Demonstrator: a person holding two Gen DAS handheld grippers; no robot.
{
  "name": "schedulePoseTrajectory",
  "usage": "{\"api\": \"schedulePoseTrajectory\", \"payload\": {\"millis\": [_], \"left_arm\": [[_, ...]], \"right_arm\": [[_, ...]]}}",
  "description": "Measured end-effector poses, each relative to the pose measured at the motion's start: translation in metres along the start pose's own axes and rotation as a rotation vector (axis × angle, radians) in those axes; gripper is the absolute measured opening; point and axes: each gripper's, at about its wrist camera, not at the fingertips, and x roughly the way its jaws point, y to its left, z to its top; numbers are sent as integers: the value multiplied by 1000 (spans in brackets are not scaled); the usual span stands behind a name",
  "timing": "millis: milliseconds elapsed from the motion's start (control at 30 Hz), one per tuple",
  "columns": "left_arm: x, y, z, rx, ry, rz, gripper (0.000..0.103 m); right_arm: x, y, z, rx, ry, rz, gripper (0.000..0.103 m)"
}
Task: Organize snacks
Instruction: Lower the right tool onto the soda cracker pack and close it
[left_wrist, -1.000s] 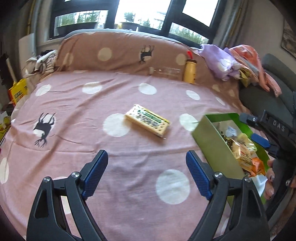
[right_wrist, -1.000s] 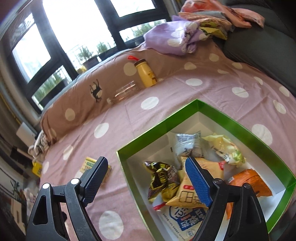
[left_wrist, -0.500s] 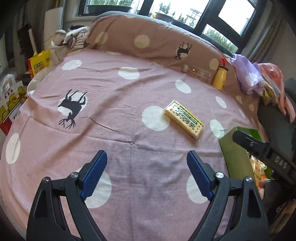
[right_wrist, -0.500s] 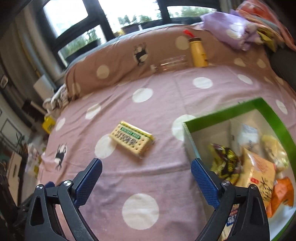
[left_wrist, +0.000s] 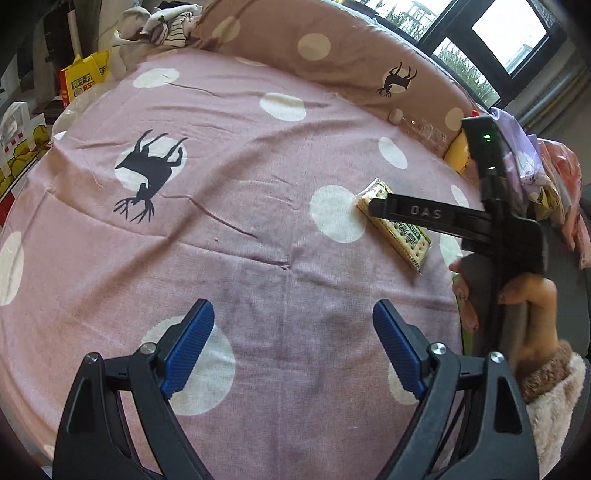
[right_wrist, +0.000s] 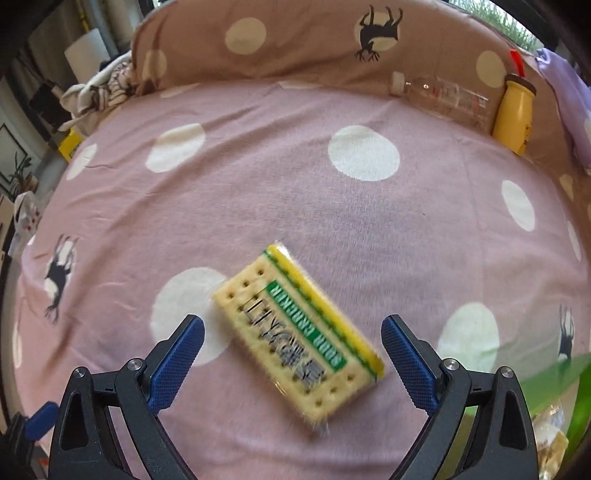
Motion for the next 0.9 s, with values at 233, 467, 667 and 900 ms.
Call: {"api": "schedulePoseTrajectory", "payload": {"millis": [233,467,667,900], "left_arm": [[7,-5,-1,19,27,21,88],[10,-5,-4,34,49,27,88],[4,-5,-8,46,53,16,88],[10,-20,-13,94,78,-22,88]], "right_arm": [[2,3,-18,18,3,28,66],[-15,5,-51,137,67,174,61],[-27,-5,-84,291,147,316,61],[-43,-8,-101,372,108,394,66]]}}
